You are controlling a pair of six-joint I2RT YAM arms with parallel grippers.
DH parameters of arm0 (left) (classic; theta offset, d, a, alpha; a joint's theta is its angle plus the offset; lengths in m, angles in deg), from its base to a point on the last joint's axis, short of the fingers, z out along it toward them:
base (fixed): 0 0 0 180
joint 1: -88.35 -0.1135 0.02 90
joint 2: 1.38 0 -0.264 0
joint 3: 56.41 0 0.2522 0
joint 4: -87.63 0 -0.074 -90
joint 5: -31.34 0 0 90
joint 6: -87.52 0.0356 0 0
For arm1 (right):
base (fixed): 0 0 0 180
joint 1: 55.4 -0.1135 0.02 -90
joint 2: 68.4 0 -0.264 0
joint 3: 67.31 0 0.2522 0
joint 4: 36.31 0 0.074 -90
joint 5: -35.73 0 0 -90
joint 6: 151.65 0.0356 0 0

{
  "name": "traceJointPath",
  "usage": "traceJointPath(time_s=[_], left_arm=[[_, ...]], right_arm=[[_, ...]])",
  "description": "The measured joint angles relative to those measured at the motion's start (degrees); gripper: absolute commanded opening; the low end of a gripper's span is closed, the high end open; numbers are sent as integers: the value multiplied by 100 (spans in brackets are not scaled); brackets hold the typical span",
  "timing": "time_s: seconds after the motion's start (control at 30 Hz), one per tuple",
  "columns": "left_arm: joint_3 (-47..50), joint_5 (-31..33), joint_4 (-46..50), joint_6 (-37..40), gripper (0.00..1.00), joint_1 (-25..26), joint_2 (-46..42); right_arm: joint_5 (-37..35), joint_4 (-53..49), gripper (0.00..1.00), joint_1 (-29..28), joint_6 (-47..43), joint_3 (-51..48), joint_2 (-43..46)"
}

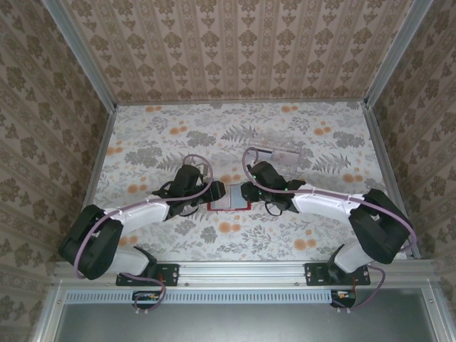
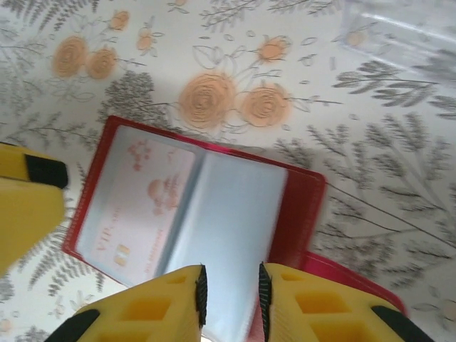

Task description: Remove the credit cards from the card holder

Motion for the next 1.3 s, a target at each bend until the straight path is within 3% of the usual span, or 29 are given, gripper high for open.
traceJointPath(time_s=[0.1, 0.2, 0.53, 1.3], left_arm=[[0, -22, 0, 46, 27, -44, 144], [0, -33, 2, 79, 21, -107, 291], [0, -44, -83, 74, 20, -146, 684], [46, -39, -195, 70, 19, -138, 697]], right_arm=[[240, 177, 27, 0, 146, 151, -264], [463, 350, 26, 0, 295, 258, -511], [1012, 791, 22, 92, 778, 319, -1198], [1851, 1434, 19, 254, 1412, 326, -1770]])
